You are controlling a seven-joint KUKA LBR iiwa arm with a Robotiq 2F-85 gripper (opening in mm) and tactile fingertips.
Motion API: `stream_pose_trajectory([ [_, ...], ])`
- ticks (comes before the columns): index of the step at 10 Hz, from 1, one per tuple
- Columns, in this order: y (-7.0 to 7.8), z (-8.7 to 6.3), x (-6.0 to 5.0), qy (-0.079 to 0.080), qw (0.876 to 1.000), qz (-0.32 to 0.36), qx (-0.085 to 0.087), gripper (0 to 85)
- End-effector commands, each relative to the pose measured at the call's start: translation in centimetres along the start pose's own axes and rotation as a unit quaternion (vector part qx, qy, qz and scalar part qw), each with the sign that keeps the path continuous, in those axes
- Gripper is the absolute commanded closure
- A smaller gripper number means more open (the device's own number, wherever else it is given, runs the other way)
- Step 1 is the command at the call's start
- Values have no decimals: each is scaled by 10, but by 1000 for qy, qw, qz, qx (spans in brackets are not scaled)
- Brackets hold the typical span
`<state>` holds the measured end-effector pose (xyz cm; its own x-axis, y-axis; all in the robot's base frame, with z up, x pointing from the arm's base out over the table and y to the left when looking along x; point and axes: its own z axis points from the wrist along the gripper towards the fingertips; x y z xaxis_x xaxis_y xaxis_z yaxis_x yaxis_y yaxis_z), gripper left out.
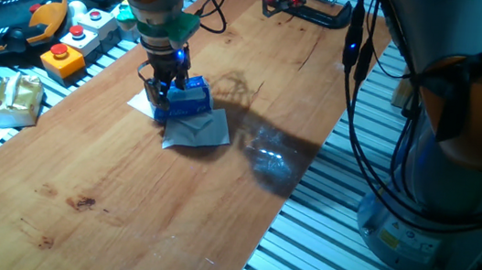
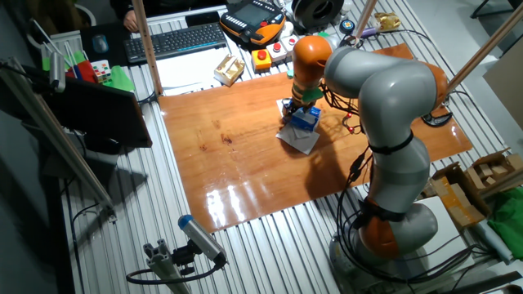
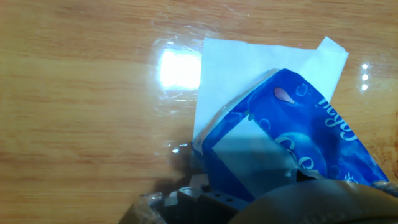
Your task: Pull out a napkin
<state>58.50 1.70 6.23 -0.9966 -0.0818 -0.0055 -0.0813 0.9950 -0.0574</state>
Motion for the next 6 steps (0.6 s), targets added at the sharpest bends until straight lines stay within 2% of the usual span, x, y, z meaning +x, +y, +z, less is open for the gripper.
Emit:
stream_pose_trajectory([
  [1, 0, 1, 0, 0, 1000, -1, -1, 147],
  [6, -3, 5, -1, -2, 1000, -7, -3, 183],
])
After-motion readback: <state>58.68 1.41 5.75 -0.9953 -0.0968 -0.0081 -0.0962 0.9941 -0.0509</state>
